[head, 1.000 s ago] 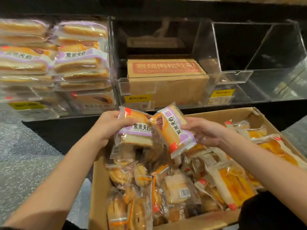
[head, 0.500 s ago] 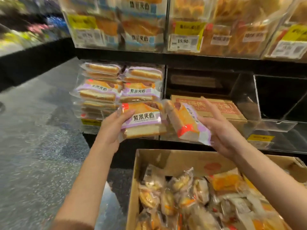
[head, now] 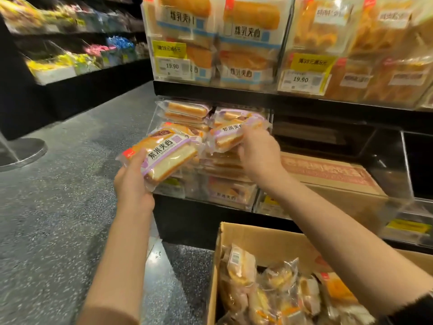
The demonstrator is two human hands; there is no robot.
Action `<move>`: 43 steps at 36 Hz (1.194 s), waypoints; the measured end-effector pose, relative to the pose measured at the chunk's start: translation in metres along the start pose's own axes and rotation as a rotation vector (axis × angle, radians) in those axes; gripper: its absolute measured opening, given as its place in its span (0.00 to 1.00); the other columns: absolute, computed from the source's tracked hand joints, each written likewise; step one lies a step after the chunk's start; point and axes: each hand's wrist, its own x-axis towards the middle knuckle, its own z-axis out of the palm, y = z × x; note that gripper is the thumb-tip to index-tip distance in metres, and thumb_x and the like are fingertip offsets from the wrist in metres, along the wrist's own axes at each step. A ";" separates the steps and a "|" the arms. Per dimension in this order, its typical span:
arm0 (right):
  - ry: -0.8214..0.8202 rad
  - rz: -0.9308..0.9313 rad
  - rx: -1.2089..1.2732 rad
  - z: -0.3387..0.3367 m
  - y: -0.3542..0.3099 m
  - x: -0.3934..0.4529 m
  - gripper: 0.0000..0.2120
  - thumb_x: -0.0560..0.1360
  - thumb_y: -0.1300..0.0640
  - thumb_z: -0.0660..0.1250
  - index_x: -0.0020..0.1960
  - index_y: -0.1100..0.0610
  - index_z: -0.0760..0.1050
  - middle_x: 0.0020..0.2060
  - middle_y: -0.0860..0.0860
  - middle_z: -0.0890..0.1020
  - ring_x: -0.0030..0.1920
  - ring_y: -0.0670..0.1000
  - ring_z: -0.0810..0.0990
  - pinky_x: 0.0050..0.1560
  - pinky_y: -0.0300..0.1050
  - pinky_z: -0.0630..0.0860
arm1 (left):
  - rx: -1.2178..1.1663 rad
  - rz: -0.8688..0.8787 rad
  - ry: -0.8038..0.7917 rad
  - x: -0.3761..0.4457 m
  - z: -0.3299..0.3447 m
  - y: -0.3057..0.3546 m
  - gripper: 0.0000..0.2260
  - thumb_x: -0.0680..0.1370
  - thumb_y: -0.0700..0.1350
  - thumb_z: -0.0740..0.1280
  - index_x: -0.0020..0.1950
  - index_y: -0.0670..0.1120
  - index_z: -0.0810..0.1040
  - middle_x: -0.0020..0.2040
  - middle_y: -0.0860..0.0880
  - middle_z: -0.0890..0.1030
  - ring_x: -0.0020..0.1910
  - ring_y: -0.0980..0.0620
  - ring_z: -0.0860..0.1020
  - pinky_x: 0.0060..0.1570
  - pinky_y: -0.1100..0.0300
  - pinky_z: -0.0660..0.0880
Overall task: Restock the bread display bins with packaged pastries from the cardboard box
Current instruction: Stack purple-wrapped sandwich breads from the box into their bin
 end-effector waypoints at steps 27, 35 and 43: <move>-0.234 -0.195 -0.353 0.034 0.003 0.030 0.34 0.78 0.34 0.50 0.78 0.45 0.44 0.77 0.62 0.51 0.75 0.68 0.50 0.73 0.65 0.52 | 0.068 -0.028 0.007 0.005 0.001 -0.001 0.05 0.76 0.41 0.70 0.50 0.43 0.76 0.46 0.45 0.83 0.40 0.51 0.82 0.32 0.61 0.80; -0.203 -0.287 -0.364 0.021 -0.003 0.023 0.51 0.73 0.27 0.55 0.76 0.52 0.28 0.76 0.64 0.41 0.76 0.63 0.38 0.72 0.63 0.37 | 0.115 -0.063 -0.100 -0.003 0.005 0.002 0.05 0.75 0.40 0.70 0.49 0.44 0.78 0.40 0.47 0.84 0.35 0.53 0.83 0.33 0.60 0.80; 0.087 -0.811 -0.300 0.029 -0.039 -0.016 0.54 0.65 0.42 0.74 0.78 0.54 0.46 0.76 0.63 0.56 0.77 0.60 0.53 0.75 0.61 0.45 | 0.147 -0.069 -0.179 -0.006 0.009 0.002 0.09 0.76 0.39 0.68 0.56 0.42 0.79 0.43 0.45 0.82 0.32 0.54 0.82 0.28 0.63 0.78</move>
